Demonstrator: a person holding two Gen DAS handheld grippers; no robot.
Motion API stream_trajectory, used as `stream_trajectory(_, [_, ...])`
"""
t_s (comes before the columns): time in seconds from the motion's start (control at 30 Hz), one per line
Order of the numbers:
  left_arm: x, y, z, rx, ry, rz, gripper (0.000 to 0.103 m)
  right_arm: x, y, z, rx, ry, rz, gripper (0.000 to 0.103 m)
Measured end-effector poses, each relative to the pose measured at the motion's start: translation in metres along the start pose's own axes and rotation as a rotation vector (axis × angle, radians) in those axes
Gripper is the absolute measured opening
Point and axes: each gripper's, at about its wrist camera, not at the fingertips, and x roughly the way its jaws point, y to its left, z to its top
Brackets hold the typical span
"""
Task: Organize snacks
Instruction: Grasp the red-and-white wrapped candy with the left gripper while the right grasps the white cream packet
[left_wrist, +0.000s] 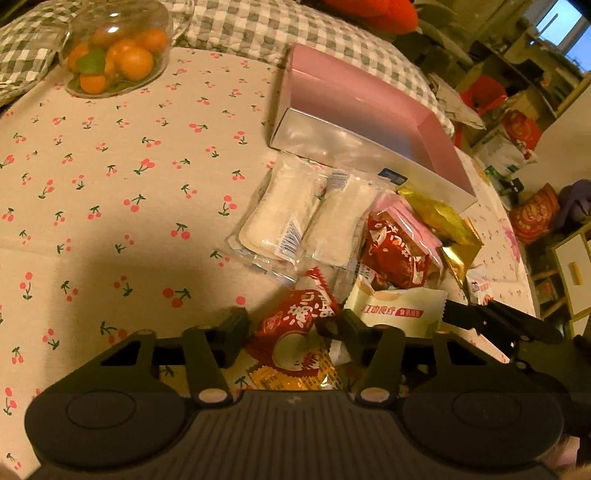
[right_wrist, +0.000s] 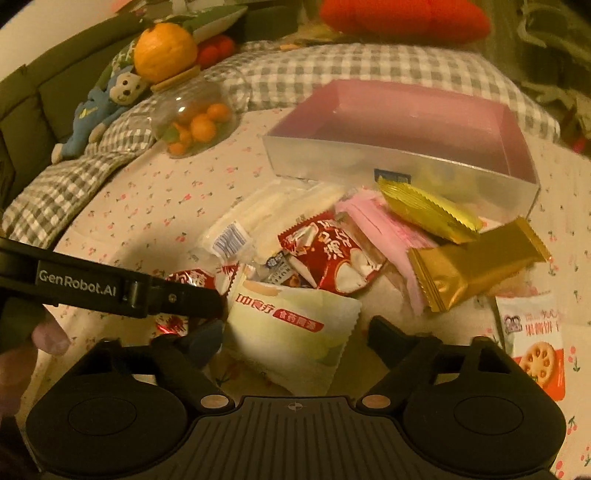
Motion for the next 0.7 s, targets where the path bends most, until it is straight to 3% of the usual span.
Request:
stream_trajectory(0.03, [0.000, -0.001, 0.000, 0.003, -0.004, 0.002, 0.047, 0.000, 0.001, 0.000, -0.002, -0.005, -0.002, 0.077])
stream_trajectory(0.17, [-0.003, -0.002, -0.002, 0.007, -0.012, 0.008, 0.031, -0.001, 0.004, 0.002, 0.008, -0.013, 0.030, 0.050])
stream_trajectory(0.4, [-0.009, -0.001, -0.002, -0.011, -0.032, 0.011, 0.025, -0.007, 0.009, 0.003, 0.010, -0.011, 0.086, 0.023])
stream_trajectory(0.5, [-0.011, 0.001, -0.001, -0.031, -0.036, 0.009, 0.024, -0.012, 0.010, 0.004, 0.024, -0.015, 0.121, 0.014])
stream_trajectory(0.7, [-0.016, 0.004, 0.001, -0.058, -0.046, 0.001, 0.024, -0.020, 0.008, 0.006, 0.062, -0.018, 0.178, 0.013])
